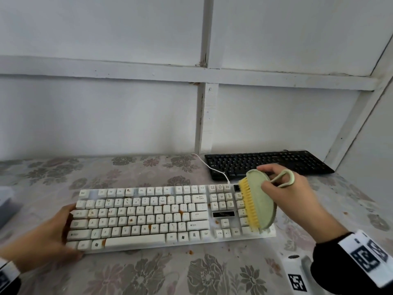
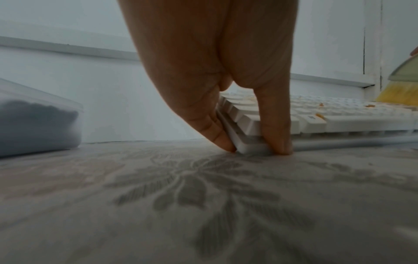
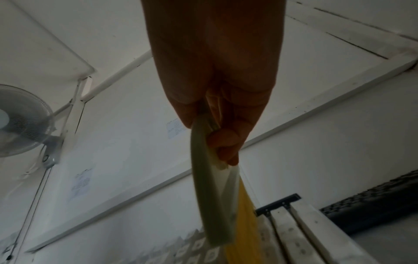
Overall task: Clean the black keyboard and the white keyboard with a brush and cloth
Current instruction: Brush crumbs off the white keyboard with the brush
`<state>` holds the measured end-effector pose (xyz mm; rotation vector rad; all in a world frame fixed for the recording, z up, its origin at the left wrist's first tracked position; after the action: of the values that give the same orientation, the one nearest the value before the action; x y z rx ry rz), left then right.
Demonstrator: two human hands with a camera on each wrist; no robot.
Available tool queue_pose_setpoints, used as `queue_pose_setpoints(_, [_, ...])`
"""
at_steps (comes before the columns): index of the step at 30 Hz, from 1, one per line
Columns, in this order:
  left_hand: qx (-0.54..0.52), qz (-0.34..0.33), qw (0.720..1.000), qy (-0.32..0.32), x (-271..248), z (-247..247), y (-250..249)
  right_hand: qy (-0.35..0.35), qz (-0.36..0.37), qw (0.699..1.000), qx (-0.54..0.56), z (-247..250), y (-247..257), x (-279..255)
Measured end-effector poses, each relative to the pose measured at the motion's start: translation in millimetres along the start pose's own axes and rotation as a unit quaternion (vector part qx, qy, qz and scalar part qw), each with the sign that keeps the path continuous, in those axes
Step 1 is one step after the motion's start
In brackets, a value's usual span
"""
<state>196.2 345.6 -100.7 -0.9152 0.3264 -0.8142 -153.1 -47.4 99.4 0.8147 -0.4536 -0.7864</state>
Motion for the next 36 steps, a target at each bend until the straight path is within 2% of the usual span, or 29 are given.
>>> queue_pose_setpoints(4, [0.081,-0.012,0.996,0.018,-6,-7,-29,0.039,-0.001,0.999,-0.012,-11,-15,-16])
queue_pose_setpoints(8, [0.003,0.003,1.000,-0.026,-8,2,-16,0.085,-0.025,0.996,-0.008,-14,-28,-27])
queue_pose_setpoints(9, [0.002,-0.011,1.000,-0.021,-7,3,-12,0.089,-0.029,0.996,-0.004,-12,-27,-27])
queue_pose_setpoints(11, [-0.015,-0.026,1.000,-0.011,-5,0,-19,0.078,-0.032,0.996,0.020,-5,-21,-26])
queue_pose_setpoints(15, [-0.020,-0.023,0.999,-0.018,-7,-1,-29,-0.001,-0.008,0.997,0.082,15,-4,-13])
queue_pose_setpoints(19, [-0.018,-0.020,1.000,-0.008,-7,-1,-24,-0.020,0.007,0.998,0.066,9,7,1])
queue_pose_setpoints(24, [-0.003,-0.027,1.000,-0.004,-5,-1,-20,0.012,0.004,1.000,-0.010,-2,-6,-9])
queue_pose_setpoints(27, [0.004,-0.030,0.999,-0.019,-6,1,-25,0.068,-0.005,0.998,-0.008,-12,-19,-22])
queue_pose_setpoints(30, [-0.002,-0.032,0.999,-0.012,-7,-1,-25,0.090,-0.024,0.996,-0.004,-8,-22,-25])
queue_pose_setpoints(33, [-0.006,-0.026,1.000,-0.011,-6,-1,-26,0.052,-0.011,0.998,0.023,7,-9,-18])
queue_pose_setpoints(36, [0.002,-0.015,0.999,0.028,-4,-4,-24,-0.008,0.006,0.998,0.055,15,2,-9])
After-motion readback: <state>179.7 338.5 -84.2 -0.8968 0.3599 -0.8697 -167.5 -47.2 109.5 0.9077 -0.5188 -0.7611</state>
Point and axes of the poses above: each hand's wrist, its own x-axis towards the middle knuckle, its own z-axis out of the back of the hand, y = z × x, the point moved 8 cm from there along x, towards the middle knuckle, and after that the axes turned 10 degrees about -z, right-handed, at the moved point
